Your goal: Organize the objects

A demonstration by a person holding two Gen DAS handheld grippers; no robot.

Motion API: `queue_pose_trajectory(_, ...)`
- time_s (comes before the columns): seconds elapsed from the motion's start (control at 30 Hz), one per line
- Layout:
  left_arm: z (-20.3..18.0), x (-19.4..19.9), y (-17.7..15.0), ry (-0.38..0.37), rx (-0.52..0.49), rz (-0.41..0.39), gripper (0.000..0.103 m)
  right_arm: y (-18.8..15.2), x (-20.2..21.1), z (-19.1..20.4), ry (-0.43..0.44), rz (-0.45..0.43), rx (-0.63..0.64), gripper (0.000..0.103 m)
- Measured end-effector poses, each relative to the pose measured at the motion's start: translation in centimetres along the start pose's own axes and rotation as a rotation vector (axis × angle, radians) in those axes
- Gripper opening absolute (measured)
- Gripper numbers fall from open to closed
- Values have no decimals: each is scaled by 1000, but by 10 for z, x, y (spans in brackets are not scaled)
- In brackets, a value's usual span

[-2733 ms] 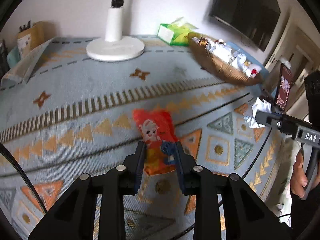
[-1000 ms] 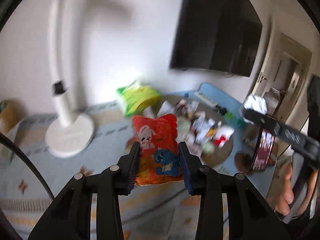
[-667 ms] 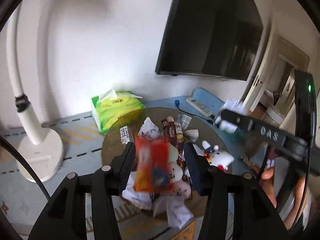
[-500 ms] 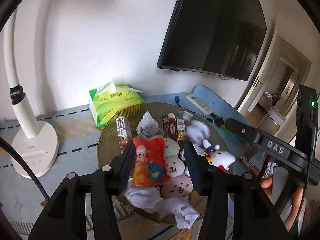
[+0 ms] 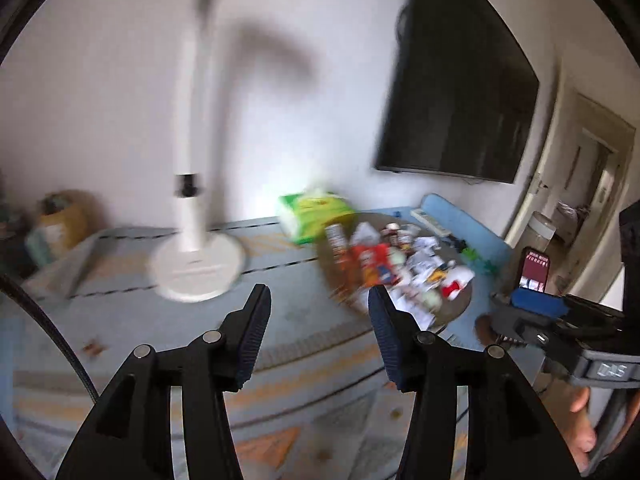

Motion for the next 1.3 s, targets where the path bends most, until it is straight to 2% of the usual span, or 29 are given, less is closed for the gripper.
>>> queue_pose_trajectory(0.07, 22, 27, -11, 47, 35, -9, 55, -14, 11, 28, 62, 33, 32, 83)
queue_pose_trajectory(0.1, 35, 39, -18, 64, 54, -11, 68, -21, 15, 42, 98, 54, 44, 84)
queue_pose_trajectory(0.13, 44, 50, -25, 71, 63, -12, 86, -28, 16, 54, 127, 80, 46, 86)
queue_pose_trajectory(0.2, 61, 67, -42, 84, 64, -16, 103, -44, 17, 74, 205, 132, 39, 87)
queue_pose_trajectory(0.23, 70, 74, -55, 112, 63, -28, 103, -55, 14, 85, 252, 149, 41, 91)
queue_pose_trajectory(0.27, 76, 76, -65, 147, 63, -27, 103, -64, 11, 92, 262, 150, 53, 98)
queue_pose_trajectory(0.3, 87, 74, -79, 199, 71, -3, 103, -75, 4, 100, 235, 144, 83, 101)
queue_pose_trajectory(0.37, 102, 64, -99, 254, 99, 46, 103, -94, -12, 108, 130, 108, 155, 101)
queue_pose_trajectory(0.4, 112, 58, -110, 285, 126, 74, 103, -105, -26, 111, 44, 83, 209, 101)
queue_pose_trajectory(0.47, 129, 47, -129, 348, 174, 125, 103, -117, -48, 109, -62, 91, 258, 101)
queue_pose_trajectory(0.5, 138, 41, -139, 380, 200, 144, 103, -120, -63, 101, -85, 112, 255, 101)
queue_pose_trajectory(0.6, 155, 28, -152, 442, 250, 171, 103, -121, -94, 78, -55, 180, 183, 101)
queue_pose_trajectory(0.7, 166, 17, -158, 477, 287, 207, 103, -121, -127, 57, -74, 257, 140, 101)
queue_pose_trajectory(0.8, 169, 10, -166, 515, 276, 265, 103, -123, -150, 47, -87, 324, 139, 101)
queue_pose_trajectory(0.9, 170, 3, -169, 529, 253, 327, 103, -122, -157, 49, -117, 322, 177, 102)
queue_pose_trajectory(0.97, 172, 2, -167, 512, 267, 327, 103, -121, -164, 53, -109, 337, 209, 103)
queue_pose_trajectory(1.07, 182, -7, -161, 526, 262, 357, 103, -114, -175, 55, -115, 349, 229, 103)
queue_pose_trajectory(1.2, 190, -15, -156, 485, 220, 332, 103, -106, -184, 56, -103, 357, 231, 103)
queue_pose_trajectory(1.3, 191, -16, -155, 489, 229, 328, 103, -107, -185, 55, -72, 310, 255, 103)
Point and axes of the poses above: each gripper's, at about its wrist camera, not at the fingertips, and x roughly against the way its jaws point, z to its left, y to its top, the point moved 1 cm from there along -x, roughly the way its jaws point
